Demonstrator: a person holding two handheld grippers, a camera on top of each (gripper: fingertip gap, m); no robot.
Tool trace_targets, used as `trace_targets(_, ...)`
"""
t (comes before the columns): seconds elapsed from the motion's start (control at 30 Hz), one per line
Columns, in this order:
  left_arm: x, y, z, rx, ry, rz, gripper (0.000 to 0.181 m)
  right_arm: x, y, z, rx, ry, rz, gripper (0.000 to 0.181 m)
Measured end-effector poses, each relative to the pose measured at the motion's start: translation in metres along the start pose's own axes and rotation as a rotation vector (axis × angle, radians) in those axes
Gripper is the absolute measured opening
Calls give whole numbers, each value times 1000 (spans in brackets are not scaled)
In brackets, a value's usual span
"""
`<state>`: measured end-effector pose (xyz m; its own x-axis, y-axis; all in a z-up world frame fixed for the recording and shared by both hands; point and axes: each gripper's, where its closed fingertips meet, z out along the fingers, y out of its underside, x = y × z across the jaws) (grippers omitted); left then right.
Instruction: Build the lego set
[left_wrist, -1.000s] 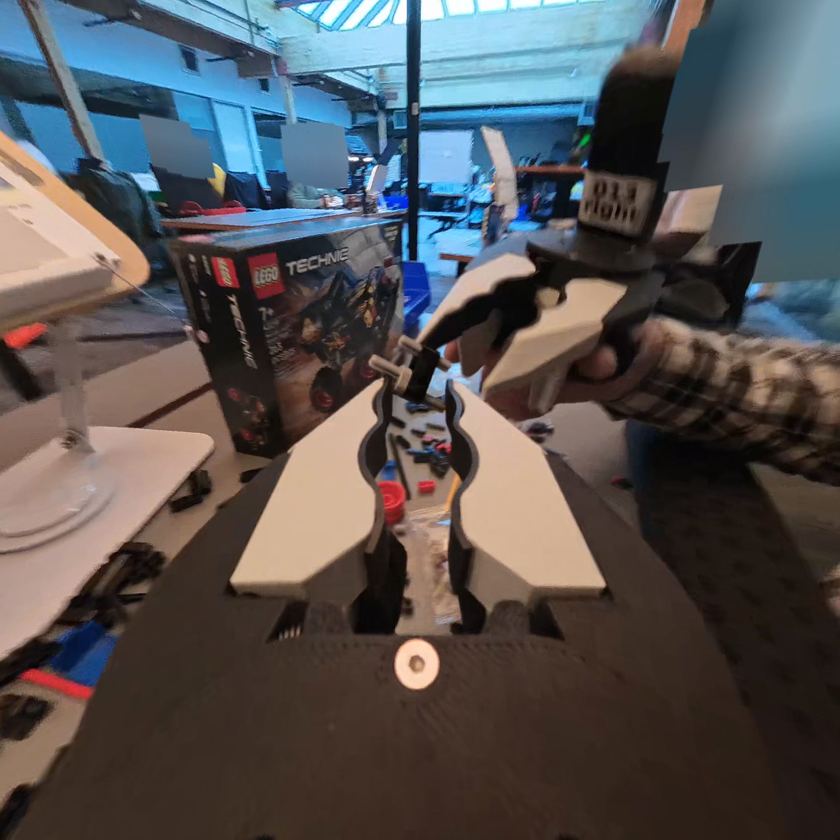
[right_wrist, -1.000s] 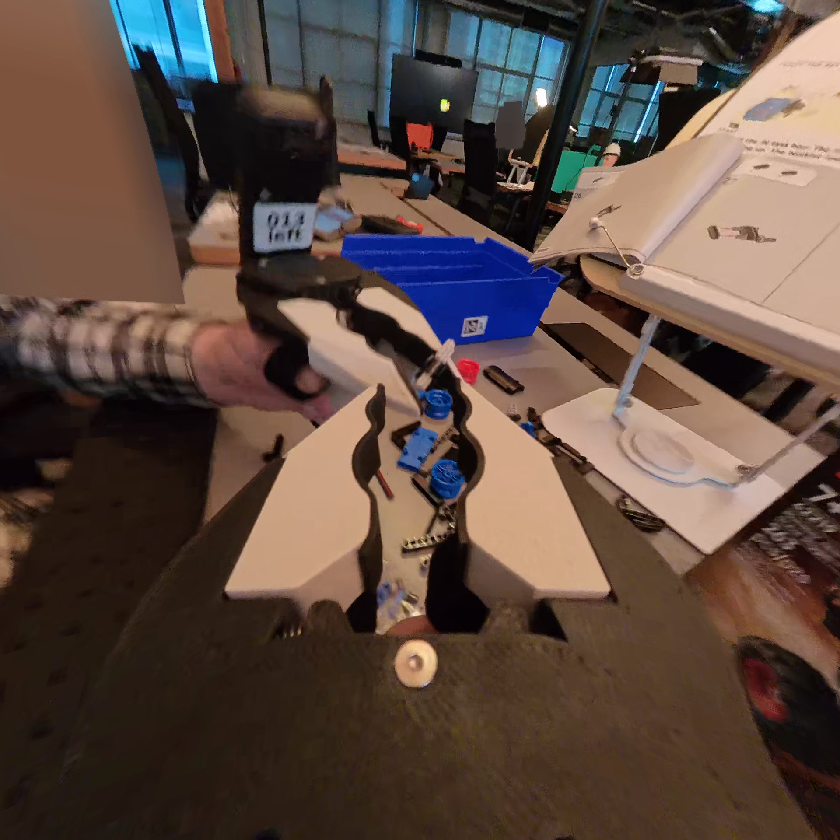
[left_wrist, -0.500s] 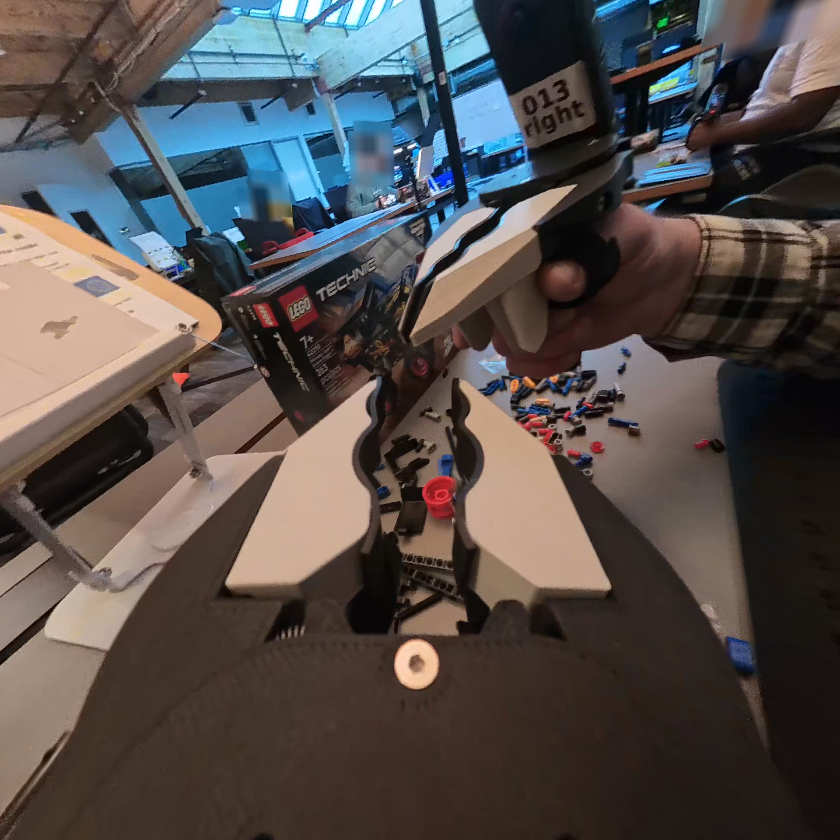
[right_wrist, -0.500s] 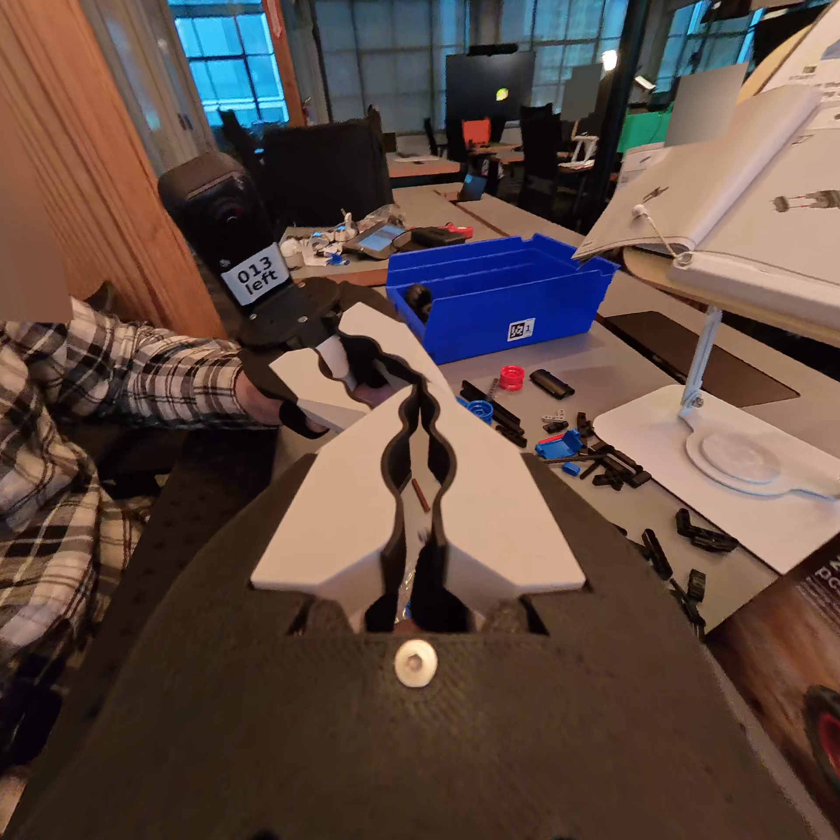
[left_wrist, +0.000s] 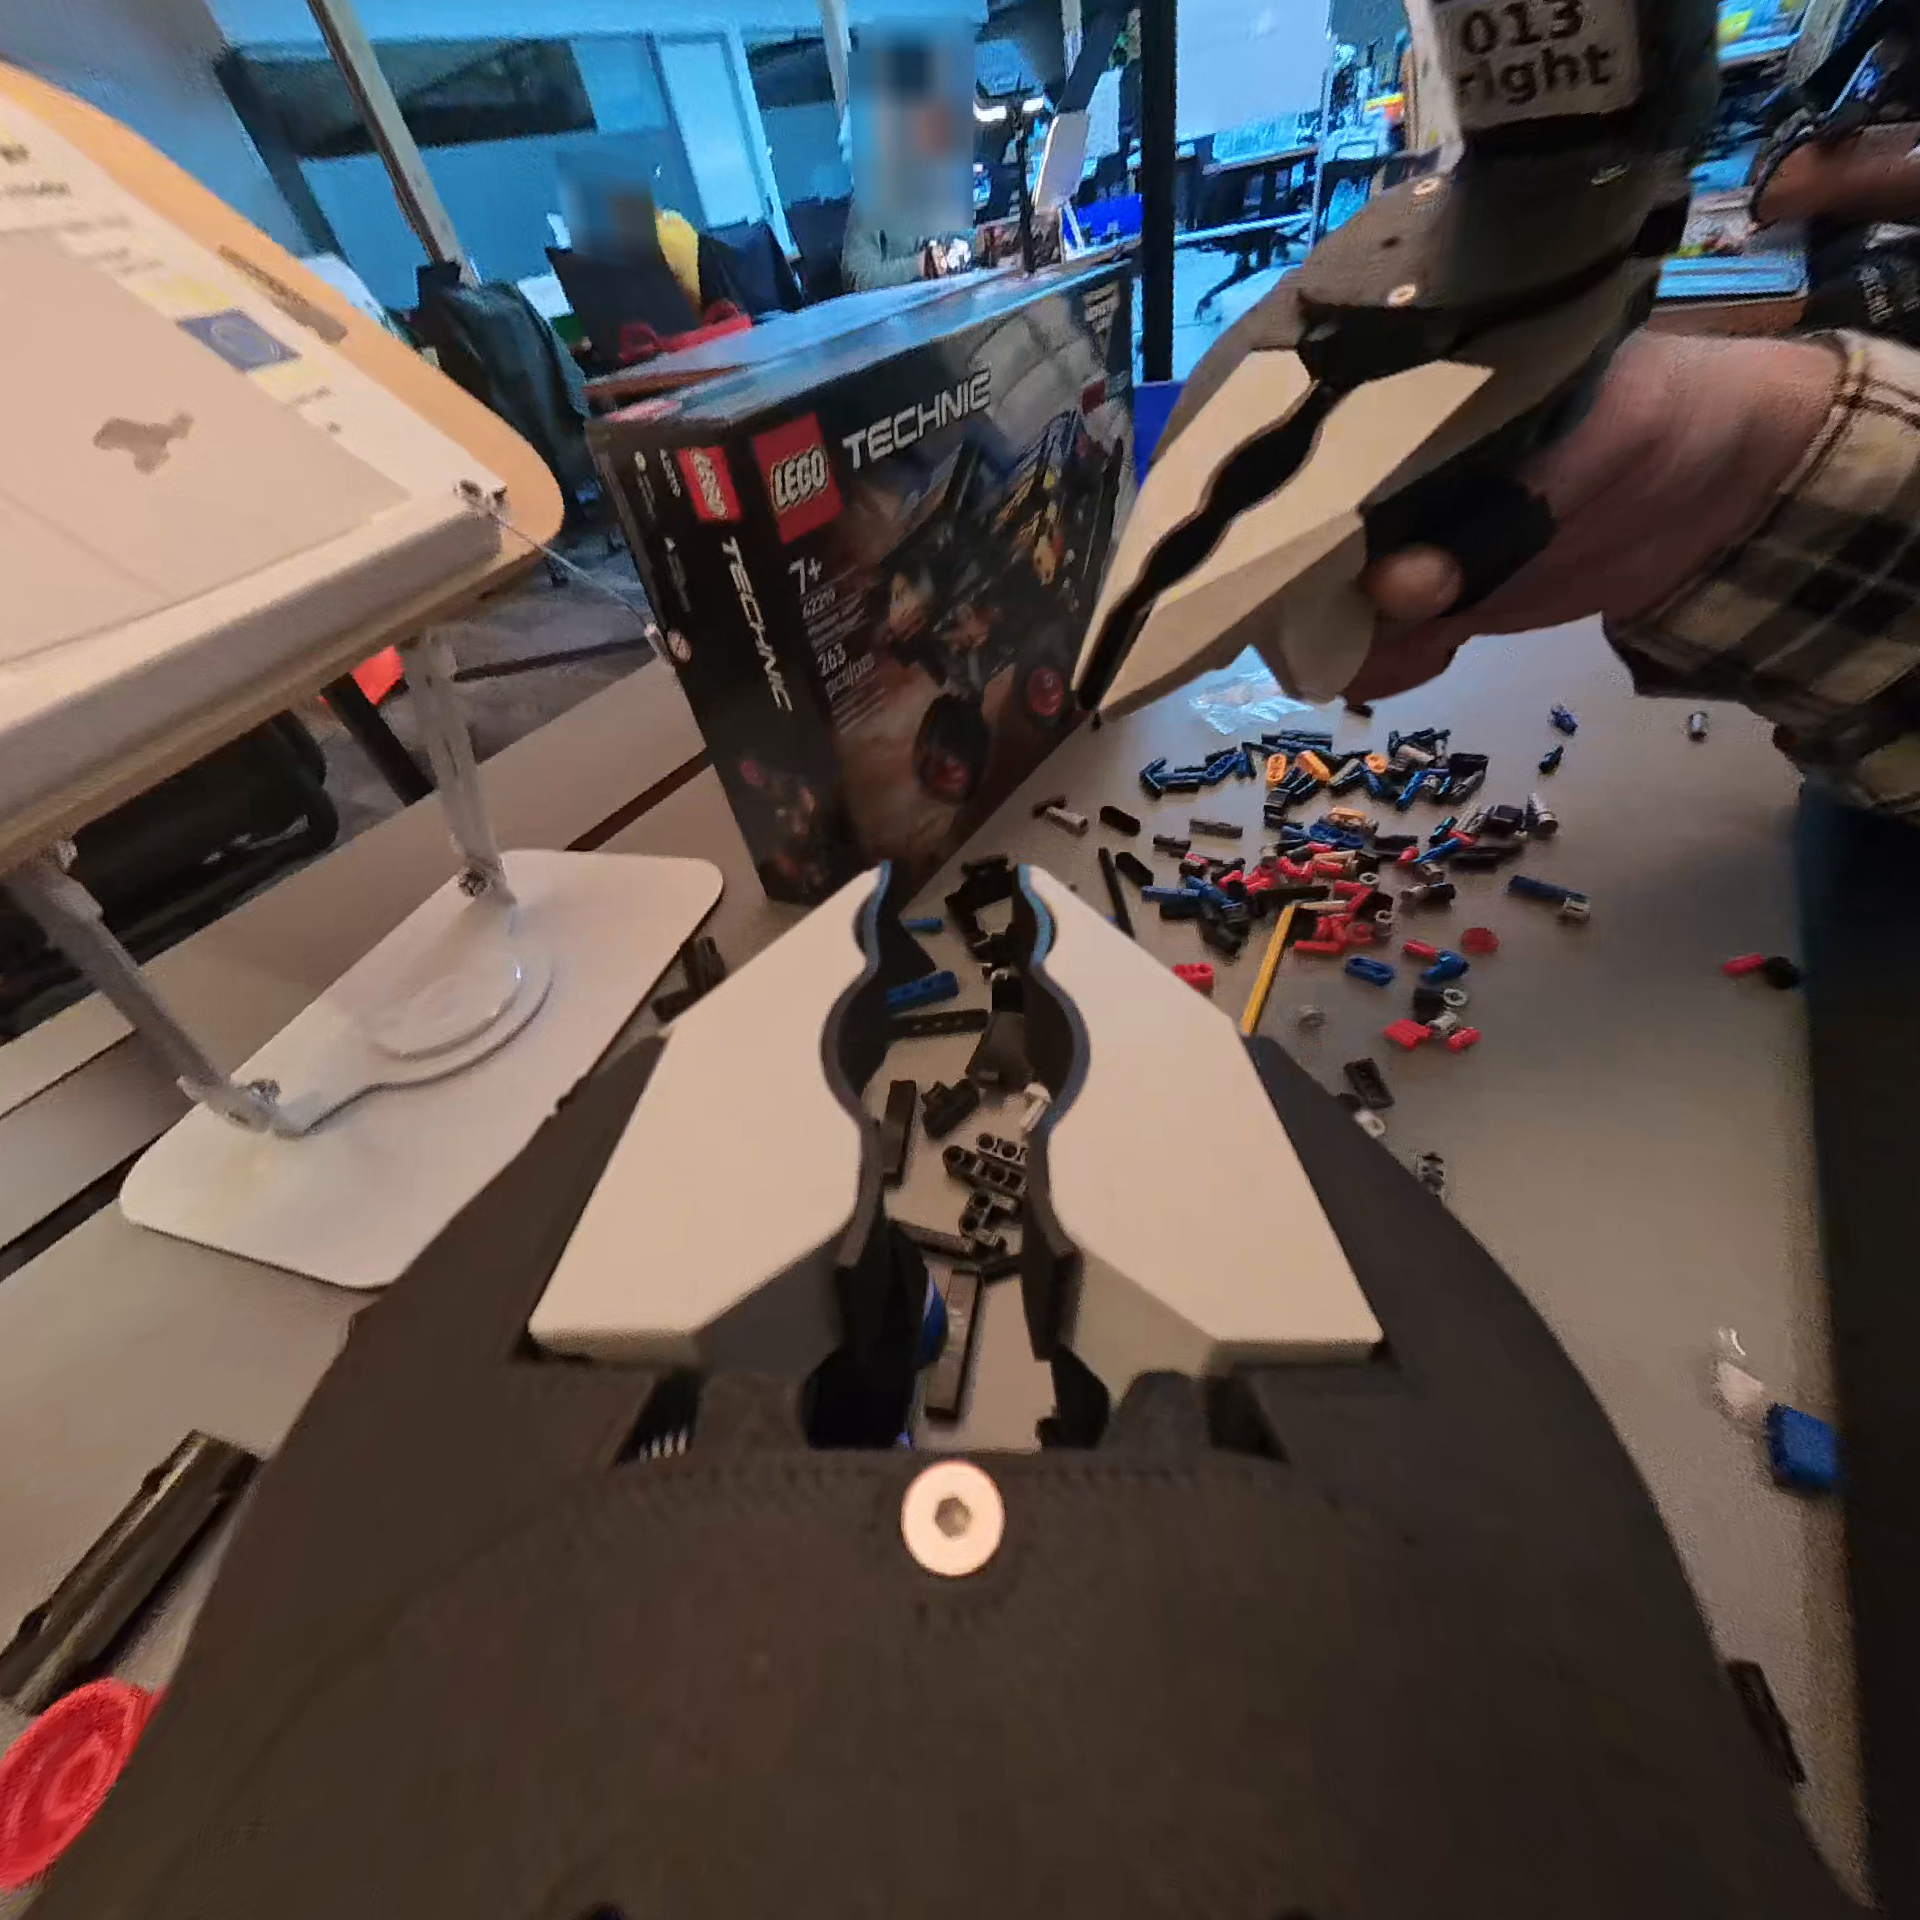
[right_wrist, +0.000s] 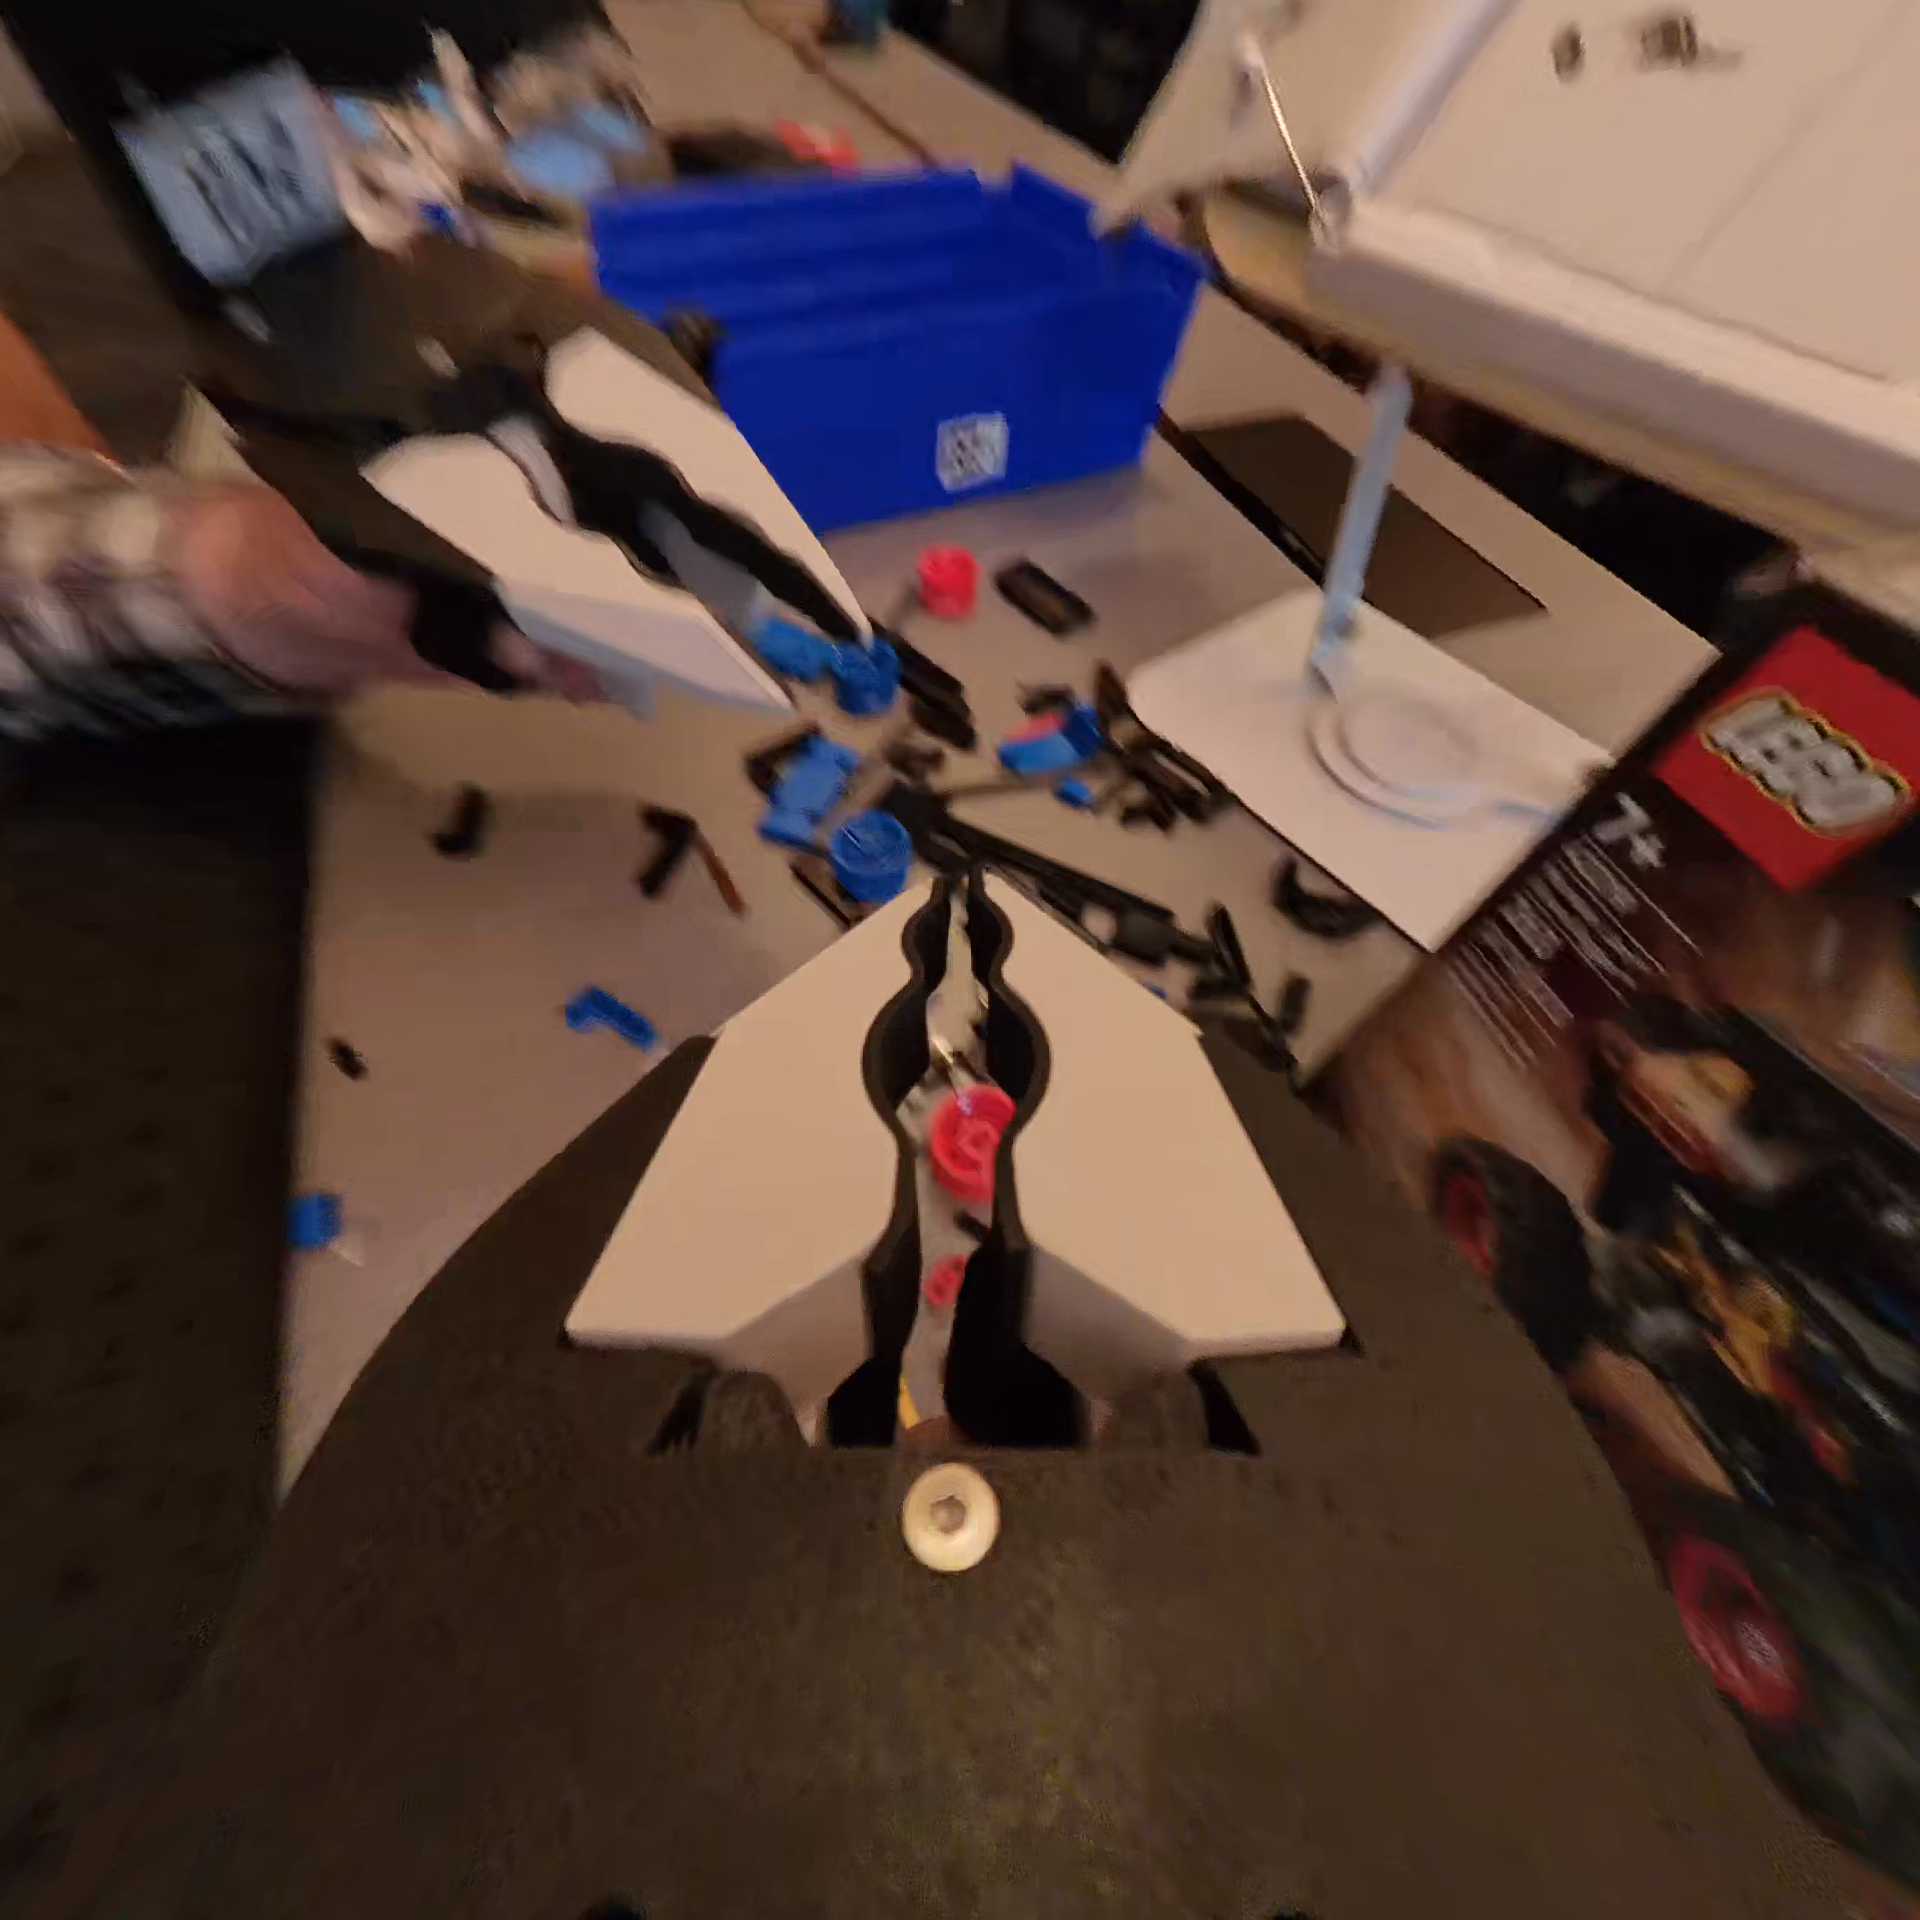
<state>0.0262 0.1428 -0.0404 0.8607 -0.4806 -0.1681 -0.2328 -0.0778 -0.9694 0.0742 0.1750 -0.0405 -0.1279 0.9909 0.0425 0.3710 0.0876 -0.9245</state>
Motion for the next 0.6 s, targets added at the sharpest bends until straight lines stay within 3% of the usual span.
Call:
trace_targets(0.27,-3,27,8,-142,-21,44,19,11,63,10,-300,51,-94,21)
trace_targets(0.37,-1,37,12,-186,-14,45,20,-4,69,29,-335,-8,-150,21)
trace_targets(0.47,1,42,14,-203,-3,48,20,-11,90,52,-462,-23,-238,25)
trace_targets(0.6,2,44,14,-208,0,45,21,-4,113,66,-561,-14,-188,29)
